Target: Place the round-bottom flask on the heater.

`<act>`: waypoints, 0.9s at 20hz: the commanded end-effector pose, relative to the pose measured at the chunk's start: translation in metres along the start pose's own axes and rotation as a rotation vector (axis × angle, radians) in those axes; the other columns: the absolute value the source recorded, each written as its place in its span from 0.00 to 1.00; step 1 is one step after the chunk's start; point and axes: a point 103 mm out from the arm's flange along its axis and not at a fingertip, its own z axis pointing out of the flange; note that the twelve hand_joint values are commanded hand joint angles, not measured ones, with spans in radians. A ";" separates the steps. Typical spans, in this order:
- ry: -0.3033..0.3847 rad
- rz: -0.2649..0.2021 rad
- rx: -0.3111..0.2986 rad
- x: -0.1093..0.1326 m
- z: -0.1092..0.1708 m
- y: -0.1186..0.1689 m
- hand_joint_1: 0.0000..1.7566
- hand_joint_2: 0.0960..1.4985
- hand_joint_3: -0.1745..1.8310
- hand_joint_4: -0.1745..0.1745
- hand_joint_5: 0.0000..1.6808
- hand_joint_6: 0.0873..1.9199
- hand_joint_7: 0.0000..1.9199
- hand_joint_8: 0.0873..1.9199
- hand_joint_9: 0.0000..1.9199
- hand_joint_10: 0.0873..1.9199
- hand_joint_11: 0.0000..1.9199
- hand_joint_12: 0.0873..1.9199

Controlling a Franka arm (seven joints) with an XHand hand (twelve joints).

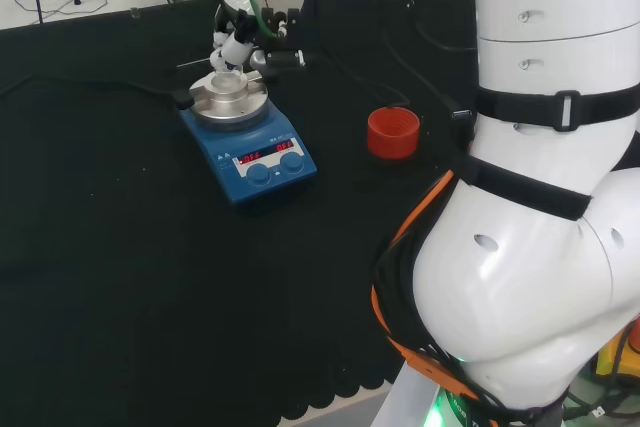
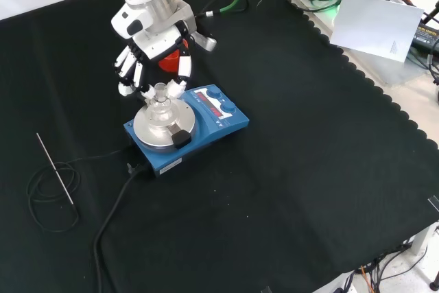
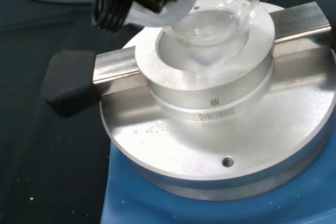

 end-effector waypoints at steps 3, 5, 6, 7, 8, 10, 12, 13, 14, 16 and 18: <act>-0.011 0.003 0.008 -0.002 0.004 0.003 0.62 0.43 0.48 0.80 0.63 0.56 0.20 0.32 0.31 0.31 0.17 0.66; -0.008 0.003 0.010 -0.003 0.004 0.004 0.62 0.43 0.48 0.81 0.63 0.56 0.20 0.32 0.31 0.31 0.17 0.66; -0.007 0.003 0.011 -0.003 0.004 0.004 0.62 0.43 0.48 0.81 0.63 0.56 0.20 0.32 0.31 0.31 0.17 0.66; -0.009 0.003 0.013 -0.003 0.005 0.004 0.62 0.43 0.48 0.81 0.63 0.56 0.20 0.32 0.31 0.31 0.17 0.66; -0.012 0.003 0.016 -0.003 0.006 0.005 0.62 0.43 0.48 0.81 0.63 0.56 0.20 0.32 0.31 0.31 0.17 0.66; -0.013 0.003 0.020 -0.003 0.009 0.007 0.62 0.43 0.48 0.81 0.63 0.56 0.20 0.32 0.31 0.31 0.17 0.66; -0.015 0.003 0.022 -0.003 0.011 0.008 0.62 0.43 0.48 0.81 0.63 0.56 0.20 0.32 0.31 0.31 0.17 0.66; -0.016 0.001 0.022 -0.003 0.012 0.009 0.62 0.43 0.48 0.81 0.63 0.56 0.20 0.32 0.31 0.31 0.17 0.66; -0.015 0.001 0.023 -0.004 0.012 0.009 0.62 0.43 0.48 0.81 0.63 0.56 0.20 0.32 0.31 0.31 0.17 0.66; -0.018 0.002 0.024 -0.004 0.012 0.009 0.62 0.43 0.48 0.81 0.63 0.56 0.20 0.32 0.31 0.31 0.17 0.66; -0.022 0.003 0.024 -0.004 0.012 0.011 0.62 0.43 0.48 0.81 0.63 0.56 0.20 0.32 0.31 0.31 0.17 0.66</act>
